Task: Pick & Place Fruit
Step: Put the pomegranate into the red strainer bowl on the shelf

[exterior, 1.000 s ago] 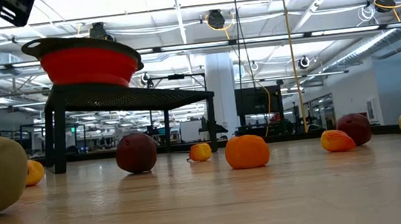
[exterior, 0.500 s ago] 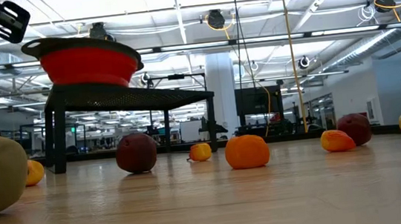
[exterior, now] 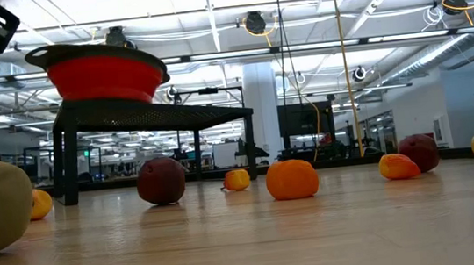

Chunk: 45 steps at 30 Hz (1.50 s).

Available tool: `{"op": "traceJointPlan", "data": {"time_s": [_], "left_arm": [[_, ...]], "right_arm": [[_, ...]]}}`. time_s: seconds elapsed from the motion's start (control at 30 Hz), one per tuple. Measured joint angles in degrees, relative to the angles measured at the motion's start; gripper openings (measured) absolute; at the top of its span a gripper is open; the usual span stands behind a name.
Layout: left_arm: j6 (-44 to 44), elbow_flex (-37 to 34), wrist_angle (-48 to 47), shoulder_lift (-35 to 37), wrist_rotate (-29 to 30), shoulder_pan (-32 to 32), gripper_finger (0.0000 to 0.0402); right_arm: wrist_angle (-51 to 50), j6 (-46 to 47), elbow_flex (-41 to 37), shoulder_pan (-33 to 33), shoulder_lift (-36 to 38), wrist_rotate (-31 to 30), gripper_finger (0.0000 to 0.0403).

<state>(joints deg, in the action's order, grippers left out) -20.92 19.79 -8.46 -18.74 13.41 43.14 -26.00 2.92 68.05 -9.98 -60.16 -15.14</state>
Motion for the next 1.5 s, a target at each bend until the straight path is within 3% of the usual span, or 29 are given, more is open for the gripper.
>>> {"op": "traceJointPlan", "data": {"time_s": [0.27,0.73,0.9,1.1,1.27,1.5], "left_arm": [[2.5,0.0,-1.7,0.0,7.5,5.3,0.0000],[5.5,-0.1,-1.2,0.0,7.7,7.0,0.0000],[6.1,-6.3,10.3,-1.9,6.3,6.9,0.0000],[5.4,-14.4,25.0,-3.0,7.0,5.1,0.0000],[5.6,-14.9,23.4,-3.4,8.4,0.9,0.0000],[5.8,-14.9,23.0,-6.8,-0.8,-7.1,0.0000]], "right_arm": [[0.0,-0.1,0.0,0.0,0.0,-0.1,0.0000],[0.9,-0.1,0.0,0.0,0.0,-1.6,0.0000],[0.9,-0.1,0.0,0.0,0.0,-1.7,0.0000],[0.9,-0.1,0.0,0.0,-0.2,-1.7,0.0000],[0.9,1.1,0.0,0.0,-0.2,-1.8,0.0000],[0.9,2.0,0.0,0.0,-0.2,-1.8,0.0000]]}}
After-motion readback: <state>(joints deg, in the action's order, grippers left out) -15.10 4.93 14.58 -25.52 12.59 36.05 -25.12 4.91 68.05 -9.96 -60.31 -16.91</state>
